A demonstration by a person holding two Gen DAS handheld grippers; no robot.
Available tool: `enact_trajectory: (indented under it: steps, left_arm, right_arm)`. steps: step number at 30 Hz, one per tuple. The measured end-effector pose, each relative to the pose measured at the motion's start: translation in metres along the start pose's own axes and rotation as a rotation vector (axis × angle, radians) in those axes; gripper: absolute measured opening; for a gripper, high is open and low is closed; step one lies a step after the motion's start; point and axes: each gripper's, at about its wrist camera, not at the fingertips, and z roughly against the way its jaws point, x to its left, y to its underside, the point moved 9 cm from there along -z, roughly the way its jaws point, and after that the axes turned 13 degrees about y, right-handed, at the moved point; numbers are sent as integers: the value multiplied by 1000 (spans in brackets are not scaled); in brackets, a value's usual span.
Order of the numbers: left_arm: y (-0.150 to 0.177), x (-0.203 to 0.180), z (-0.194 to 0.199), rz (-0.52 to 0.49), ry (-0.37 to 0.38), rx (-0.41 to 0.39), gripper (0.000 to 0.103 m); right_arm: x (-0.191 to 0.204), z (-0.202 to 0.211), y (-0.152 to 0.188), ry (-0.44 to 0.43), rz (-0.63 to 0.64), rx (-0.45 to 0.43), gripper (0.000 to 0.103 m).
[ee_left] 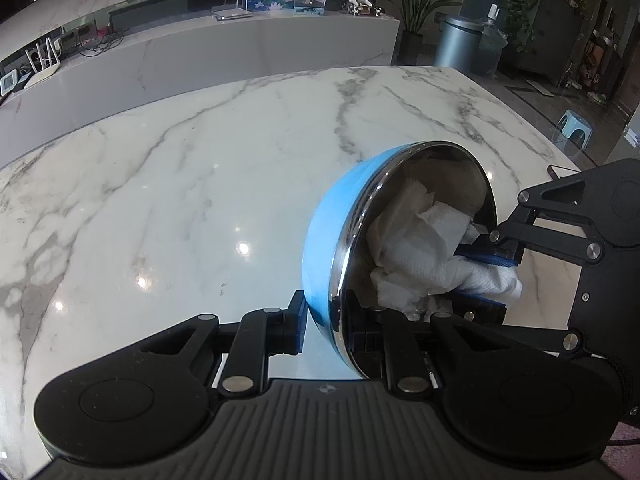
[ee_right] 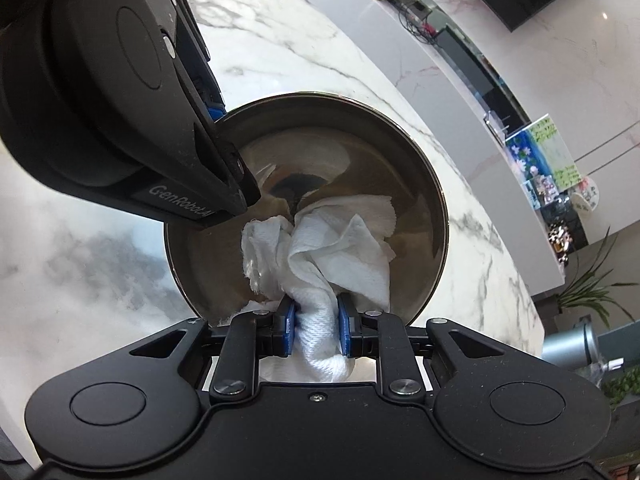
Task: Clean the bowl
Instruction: 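Keep wiping the bowl interior with the cloth in the right gripper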
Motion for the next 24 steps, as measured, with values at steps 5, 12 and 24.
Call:
enact_trajectory:
  steps: [5,12,24]
  left_arm:
    - [4,-1,-5,36,18,6,30]
    - [7,0,-15,104,50,9,30]
    - [-3,0,-3,37,2,-17,12]
  right_arm:
    - [0,1,5,-37,-78,36,19]
    - [-7,6,11,-145,-271,95,19]
    - [-8,12,6,-327,-488,137,19]
